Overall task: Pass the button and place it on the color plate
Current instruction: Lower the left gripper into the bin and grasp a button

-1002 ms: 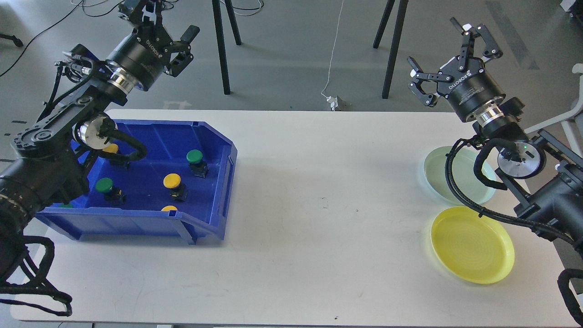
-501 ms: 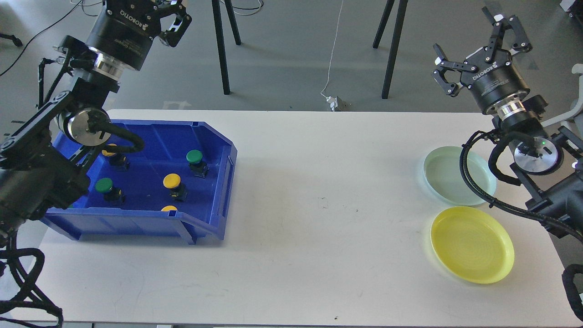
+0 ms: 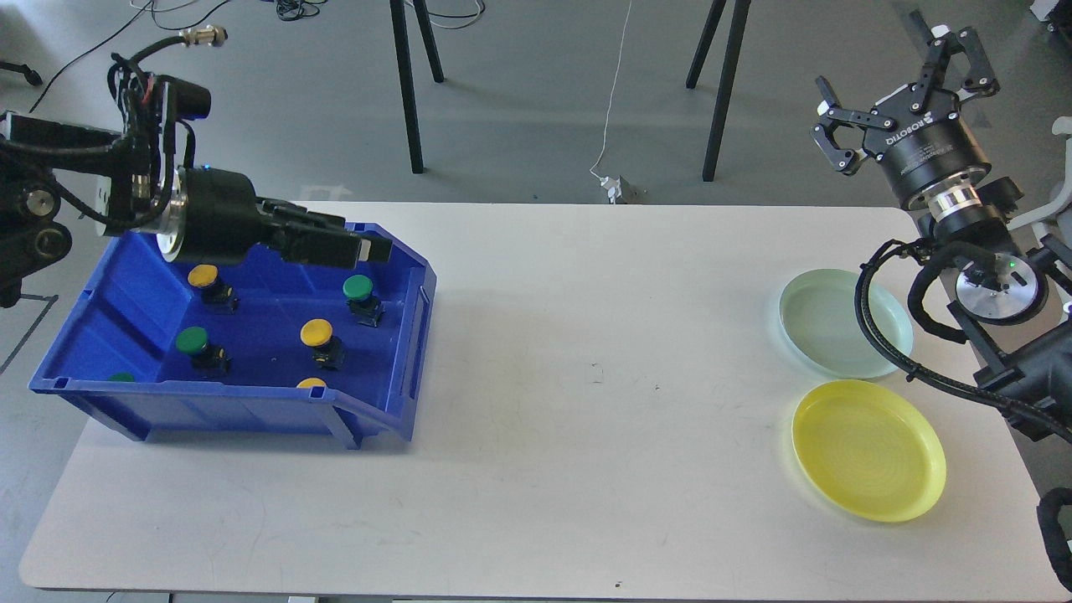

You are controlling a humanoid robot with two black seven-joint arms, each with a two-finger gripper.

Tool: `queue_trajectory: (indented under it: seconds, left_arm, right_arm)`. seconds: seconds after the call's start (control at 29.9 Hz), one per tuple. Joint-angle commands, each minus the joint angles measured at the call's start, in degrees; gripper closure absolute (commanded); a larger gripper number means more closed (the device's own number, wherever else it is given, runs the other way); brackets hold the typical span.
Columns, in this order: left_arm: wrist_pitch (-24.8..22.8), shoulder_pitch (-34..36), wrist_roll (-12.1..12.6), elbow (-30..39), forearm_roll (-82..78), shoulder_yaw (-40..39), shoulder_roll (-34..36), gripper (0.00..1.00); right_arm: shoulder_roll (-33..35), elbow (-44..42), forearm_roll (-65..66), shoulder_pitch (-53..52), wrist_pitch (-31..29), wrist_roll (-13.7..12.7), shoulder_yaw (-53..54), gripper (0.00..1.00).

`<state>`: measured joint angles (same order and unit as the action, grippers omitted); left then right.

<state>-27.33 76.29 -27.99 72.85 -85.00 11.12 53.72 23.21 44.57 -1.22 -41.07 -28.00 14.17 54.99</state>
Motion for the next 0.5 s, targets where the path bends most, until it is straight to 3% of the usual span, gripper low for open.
queue_trajectory:
  seconds: [0.0,0.47]
  left_arm:
    - [0.09,0.53,-0.01,-4.89,-5.87,7.41,-1.76,0.04]
    - [0.17,-4.56,-0.01,-21.77,-5.09,10.94,-14.68,0.04]
  right_arm:
    - [0.0,-0.01,-0.01,0.82,0.0,0.07,0.12,0.0]
    - [0.08,0.17,-0.01,3.37,0.0,0.07,1.7,0.0]
